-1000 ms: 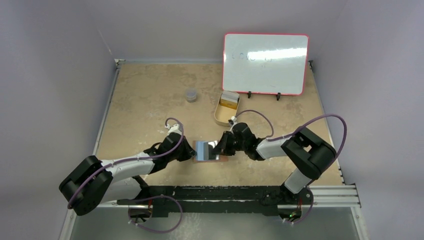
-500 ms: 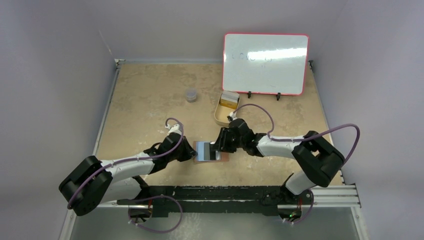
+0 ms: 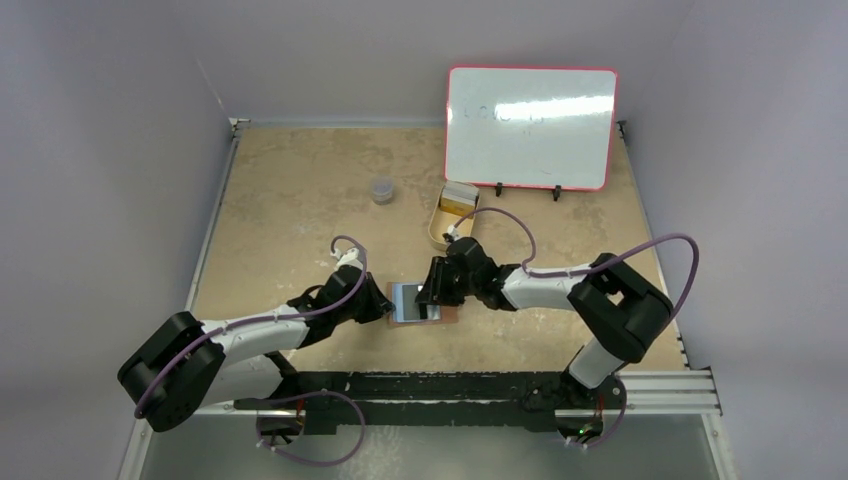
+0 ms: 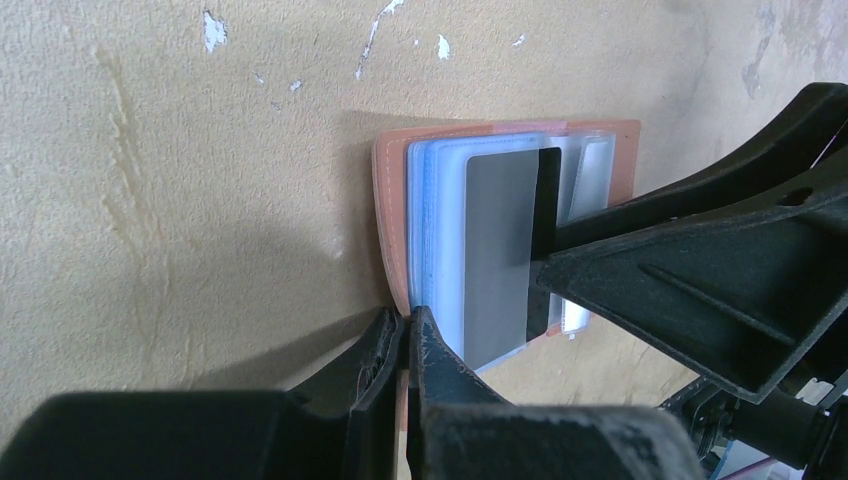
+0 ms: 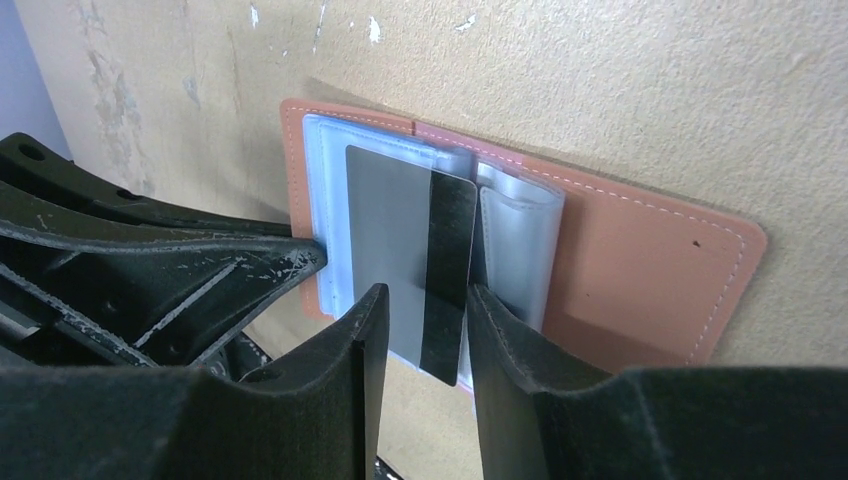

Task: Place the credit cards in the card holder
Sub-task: Insert the credit card into the card holder.

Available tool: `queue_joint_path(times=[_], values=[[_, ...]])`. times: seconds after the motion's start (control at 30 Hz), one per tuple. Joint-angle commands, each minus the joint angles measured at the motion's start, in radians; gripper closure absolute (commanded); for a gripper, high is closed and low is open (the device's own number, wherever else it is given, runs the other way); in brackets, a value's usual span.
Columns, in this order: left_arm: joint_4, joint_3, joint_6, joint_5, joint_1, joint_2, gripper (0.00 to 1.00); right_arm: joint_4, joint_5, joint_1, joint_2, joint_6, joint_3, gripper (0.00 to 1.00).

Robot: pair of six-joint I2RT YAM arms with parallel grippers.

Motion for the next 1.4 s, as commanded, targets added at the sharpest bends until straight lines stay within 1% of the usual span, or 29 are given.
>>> queue_joint_path(times=[0.0,0.23,0.43,0.57,0.63,0.77,0.9,1.0,1.07,1.13,1.37], values=[[0.046,-0.006,-0.007,0.023,-0.005,0.000,1.00,0.009,0.000,0.009,0.020,-0.033,0.046,0.64],[0.047,-0.002,-0.007,0.028,-0.006,-0.005,1.00,0.036,-0.023,0.029,0.041,-0.032,0.058,0.69],[0.045,0.004,-0.010,0.033,-0.005,-0.009,1.00,0.026,-0.025,0.031,0.039,-0.018,0.056,0.74],[0.044,0.005,-0.014,0.034,-0.006,-0.018,1.00,0.094,-0.073,0.031,0.034,0.032,0.014,0.78],[0.043,0.007,-0.017,0.035,-0.006,-0.022,1.00,0.106,-0.078,0.031,0.045,0.047,0.012,0.76],[0.034,0.004,-0.016,0.032,-0.005,-0.029,1.00,0.042,-0.066,0.031,0.018,0.046,0.003,0.73],[0.027,-0.001,-0.016,0.027,-0.006,-0.040,1.00,-0.054,0.015,0.031,-0.042,0.029,0.009,0.72],[0.032,-0.002,-0.016,0.028,-0.005,-0.039,1.00,-0.067,0.062,0.031,-0.057,0.033,0.011,0.70],[0.036,-0.002,-0.018,0.030,-0.005,-0.037,1.00,-0.061,0.056,0.030,-0.055,0.038,0.007,0.69],[0.036,-0.002,-0.019,0.031,-0.007,-0.036,1.00,-0.056,0.055,0.032,-0.050,0.042,0.008,0.69],[0.034,-0.004,-0.020,0.031,-0.006,-0.041,1.00,-0.055,0.051,0.036,-0.035,0.036,0.020,0.76]])
